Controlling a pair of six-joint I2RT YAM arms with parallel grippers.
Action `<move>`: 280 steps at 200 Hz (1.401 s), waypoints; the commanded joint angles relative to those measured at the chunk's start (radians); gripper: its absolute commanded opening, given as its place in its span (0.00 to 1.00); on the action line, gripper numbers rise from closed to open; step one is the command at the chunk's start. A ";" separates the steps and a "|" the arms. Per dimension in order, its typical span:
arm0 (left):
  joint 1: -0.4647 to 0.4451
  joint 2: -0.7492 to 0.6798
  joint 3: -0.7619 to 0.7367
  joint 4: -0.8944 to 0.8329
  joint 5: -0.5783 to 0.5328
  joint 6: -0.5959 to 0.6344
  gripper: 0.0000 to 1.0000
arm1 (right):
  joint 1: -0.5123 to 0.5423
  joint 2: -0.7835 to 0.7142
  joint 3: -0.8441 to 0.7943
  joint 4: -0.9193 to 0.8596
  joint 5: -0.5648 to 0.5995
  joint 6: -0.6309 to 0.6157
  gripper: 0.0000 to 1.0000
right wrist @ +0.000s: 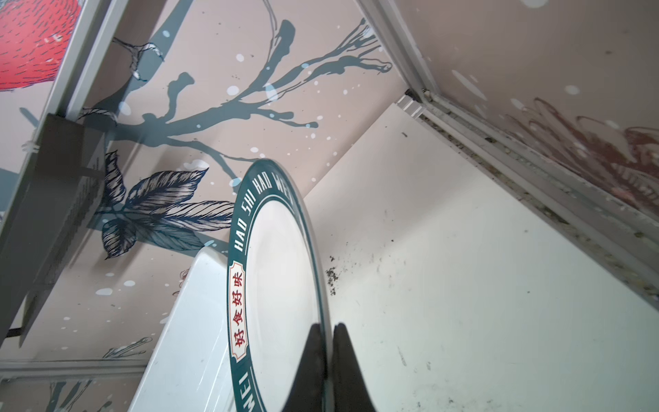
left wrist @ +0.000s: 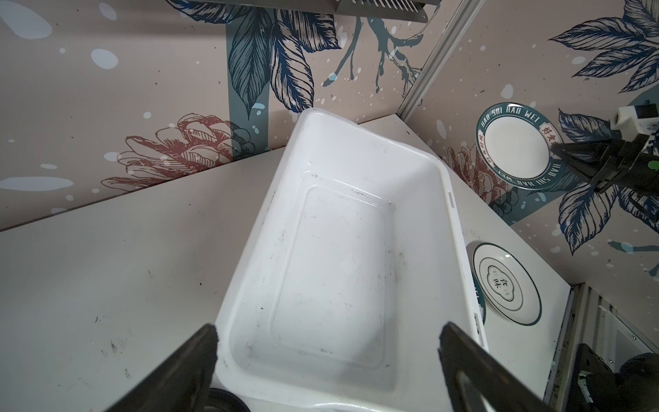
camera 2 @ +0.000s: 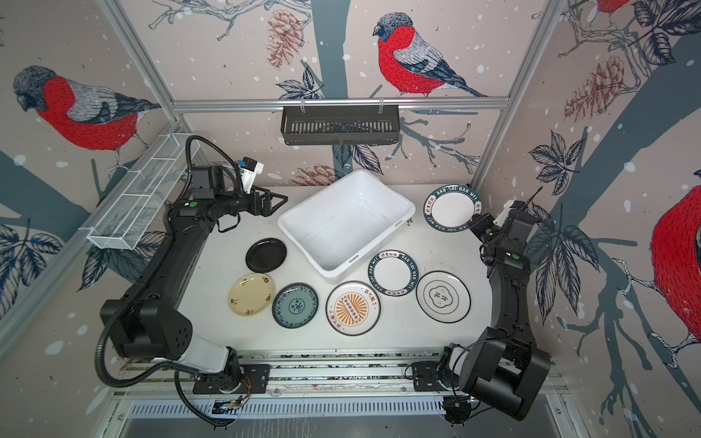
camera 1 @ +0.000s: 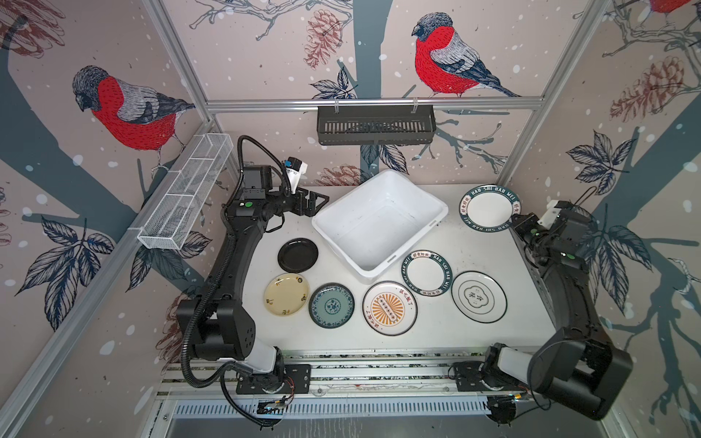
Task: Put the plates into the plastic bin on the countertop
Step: 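Lift the green-rimmed plate with the right gripper and carry it over the bin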
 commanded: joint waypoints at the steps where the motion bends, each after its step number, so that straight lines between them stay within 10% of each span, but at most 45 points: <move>1: -0.001 -0.012 0.007 0.022 0.024 -0.006 0.96 | 0.068 0.003 0.060 -0.009 0.028 -0.001 0.01; 122: -0.004 -0.038 0.014 0.068 0.066 -0.045 0.96 | 0.597 0.357 0.343 0.054 0.188 0.055 0.01; 280: -0.003 -0.057 -0.016 0.080 0.084 -0.049 0.96 | 0.661 0.827 0.677 -0.027 0.140 0.025 0.01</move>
